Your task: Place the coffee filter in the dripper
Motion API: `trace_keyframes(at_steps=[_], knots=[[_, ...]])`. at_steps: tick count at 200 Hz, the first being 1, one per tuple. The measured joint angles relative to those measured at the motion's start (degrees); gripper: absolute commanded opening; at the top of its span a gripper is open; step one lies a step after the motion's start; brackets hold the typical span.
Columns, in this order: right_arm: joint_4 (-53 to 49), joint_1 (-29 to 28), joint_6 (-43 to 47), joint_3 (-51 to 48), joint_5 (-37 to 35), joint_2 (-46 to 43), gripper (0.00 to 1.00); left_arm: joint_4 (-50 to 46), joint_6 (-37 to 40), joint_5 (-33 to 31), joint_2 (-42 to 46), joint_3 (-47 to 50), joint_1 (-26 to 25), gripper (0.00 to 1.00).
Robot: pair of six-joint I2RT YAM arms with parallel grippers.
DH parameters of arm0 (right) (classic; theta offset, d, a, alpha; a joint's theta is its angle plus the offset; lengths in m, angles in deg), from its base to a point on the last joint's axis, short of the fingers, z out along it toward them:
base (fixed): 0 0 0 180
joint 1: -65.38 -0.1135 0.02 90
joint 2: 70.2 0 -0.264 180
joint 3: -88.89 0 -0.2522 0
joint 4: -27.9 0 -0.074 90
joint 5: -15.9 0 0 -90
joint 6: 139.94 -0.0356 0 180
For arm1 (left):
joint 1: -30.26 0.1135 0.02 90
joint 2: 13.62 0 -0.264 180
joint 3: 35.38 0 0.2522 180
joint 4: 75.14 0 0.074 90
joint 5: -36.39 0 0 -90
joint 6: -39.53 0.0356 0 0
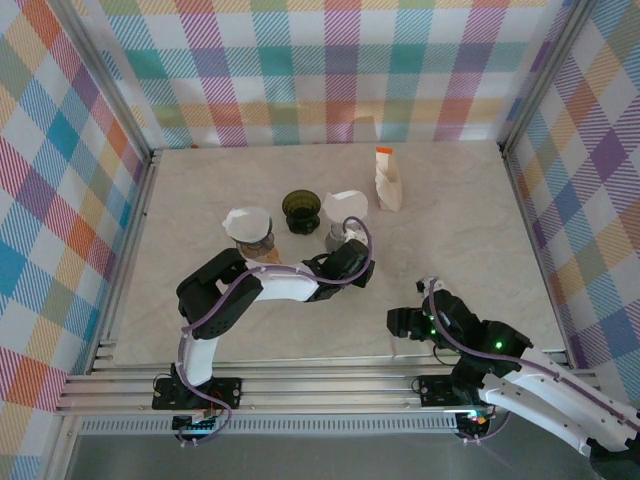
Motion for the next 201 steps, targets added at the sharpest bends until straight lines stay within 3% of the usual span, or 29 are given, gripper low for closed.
trace_keyframes(at_steps=[69,148,201], knots=[[-0.1,0.0,0.0,0.8,0.0,0.0,0.77,-1.0,-0.3,0.7,1.2,0.7,-0.6,0.59],[0.0,0.0,0.0,0.8,0.0,0.0,0.77,0.9,-1.0,-4.7,3.2,5.2,-1.8,0.67],[0.1,0.0,0.0,0.8,0.0,-0.1,0.77,1.5,-1.9,-2.3,4.2,6.1,-1.8,0.7]])
